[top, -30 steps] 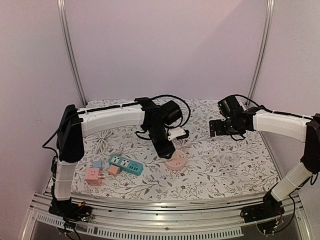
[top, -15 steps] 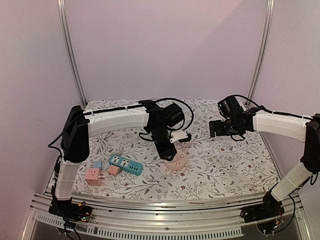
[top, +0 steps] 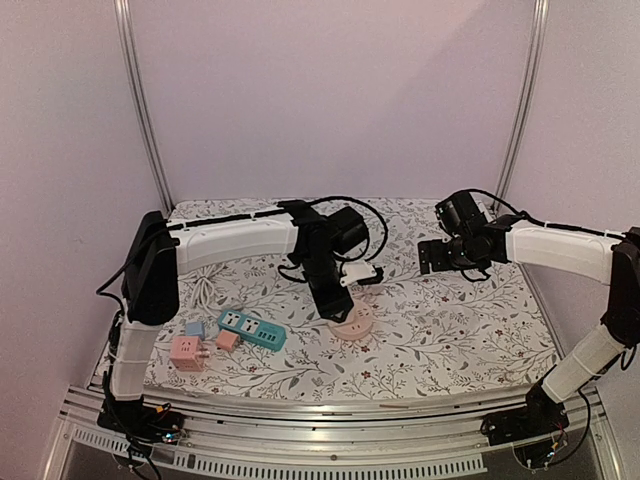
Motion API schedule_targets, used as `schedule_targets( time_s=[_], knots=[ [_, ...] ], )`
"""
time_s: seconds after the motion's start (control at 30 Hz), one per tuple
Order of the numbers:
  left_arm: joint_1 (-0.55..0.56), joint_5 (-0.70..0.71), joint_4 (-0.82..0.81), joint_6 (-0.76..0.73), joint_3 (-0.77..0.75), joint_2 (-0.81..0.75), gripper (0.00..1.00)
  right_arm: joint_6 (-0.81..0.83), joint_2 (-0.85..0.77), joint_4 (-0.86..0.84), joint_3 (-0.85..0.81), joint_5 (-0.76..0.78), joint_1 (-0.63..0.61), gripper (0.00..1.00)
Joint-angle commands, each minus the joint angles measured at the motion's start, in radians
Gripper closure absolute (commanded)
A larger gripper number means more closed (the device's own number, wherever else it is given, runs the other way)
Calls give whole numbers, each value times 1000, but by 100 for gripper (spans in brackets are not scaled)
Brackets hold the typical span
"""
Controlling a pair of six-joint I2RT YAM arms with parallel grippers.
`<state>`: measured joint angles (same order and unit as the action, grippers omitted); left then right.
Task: Insert the plug
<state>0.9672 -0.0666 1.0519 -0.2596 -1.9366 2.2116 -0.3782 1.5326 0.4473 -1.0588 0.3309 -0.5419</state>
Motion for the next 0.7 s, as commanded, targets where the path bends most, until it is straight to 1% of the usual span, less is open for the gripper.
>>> schedule_targets(
  time_s=[0.0,0.23,0.67],
  knots=[
    [-13,-1,-19,-9,-24,20,100,7,-2,-8,7,9,6,1],
    [-21,13,-35,-3,-27,22,100,7,0,-10,8,5,5,1],
    [-25,-8,-29,-7,-17,35,100,12,9,-15,6,1,5,1]
  ],
)
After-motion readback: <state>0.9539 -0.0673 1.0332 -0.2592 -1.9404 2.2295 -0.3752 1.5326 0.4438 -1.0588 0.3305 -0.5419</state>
